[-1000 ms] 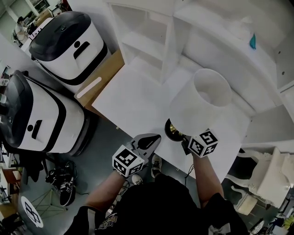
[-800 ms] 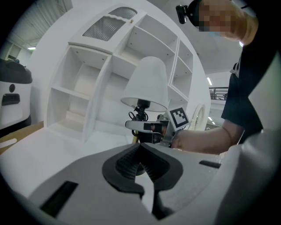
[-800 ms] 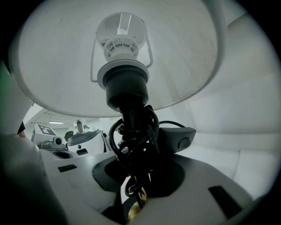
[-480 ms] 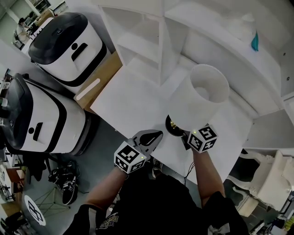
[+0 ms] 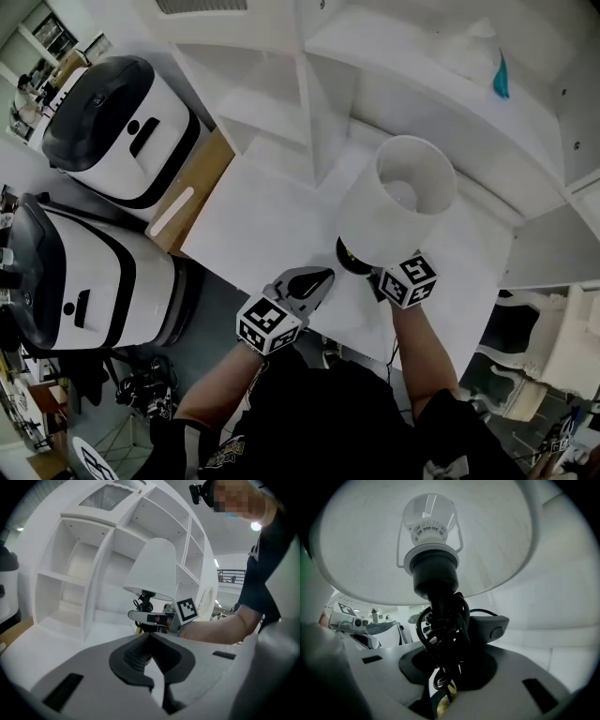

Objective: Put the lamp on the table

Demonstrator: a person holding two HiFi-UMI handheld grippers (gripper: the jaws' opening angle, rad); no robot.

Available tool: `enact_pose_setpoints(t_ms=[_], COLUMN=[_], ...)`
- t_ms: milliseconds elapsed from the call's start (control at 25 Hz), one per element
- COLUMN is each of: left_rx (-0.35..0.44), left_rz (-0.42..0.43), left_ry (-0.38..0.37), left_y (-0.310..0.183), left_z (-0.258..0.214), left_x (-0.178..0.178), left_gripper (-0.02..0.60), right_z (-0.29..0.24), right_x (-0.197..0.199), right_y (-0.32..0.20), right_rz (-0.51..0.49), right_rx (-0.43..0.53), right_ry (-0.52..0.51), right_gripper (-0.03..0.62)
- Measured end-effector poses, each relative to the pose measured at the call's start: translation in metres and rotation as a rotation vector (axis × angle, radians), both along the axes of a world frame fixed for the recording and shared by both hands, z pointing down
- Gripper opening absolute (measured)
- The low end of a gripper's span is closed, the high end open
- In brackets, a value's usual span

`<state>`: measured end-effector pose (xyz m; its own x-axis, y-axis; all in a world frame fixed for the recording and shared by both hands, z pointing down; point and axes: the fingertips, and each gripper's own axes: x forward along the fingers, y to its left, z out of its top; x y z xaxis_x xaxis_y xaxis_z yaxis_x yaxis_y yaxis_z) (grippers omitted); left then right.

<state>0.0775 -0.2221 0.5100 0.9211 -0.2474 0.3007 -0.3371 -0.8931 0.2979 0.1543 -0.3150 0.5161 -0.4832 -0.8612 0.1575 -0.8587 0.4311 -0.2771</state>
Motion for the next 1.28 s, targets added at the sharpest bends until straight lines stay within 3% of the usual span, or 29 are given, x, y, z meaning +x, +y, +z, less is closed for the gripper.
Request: enact_pose_setpoints(t_ms=[640, 1280], left_rx=[-0.013, -0.014], left_rz=[0.146, 0.185], left_ry=[-0.010, -0.010], left_y=[-0.051, -0.094], left_z=[0.035, 0.048], left_x=[0.012, 0.026], left_gripper=[0.006, 0.006], right_z=[0.028, 0.064], right_x=[0.016, 0.033], right_y=[-0.042, -0.104], right_rz=[0.111, 0.138], right_rx=[-0.012, -0.043], right_ry=[0.032, 0.056], right_gripper=[0.104, 0.104])
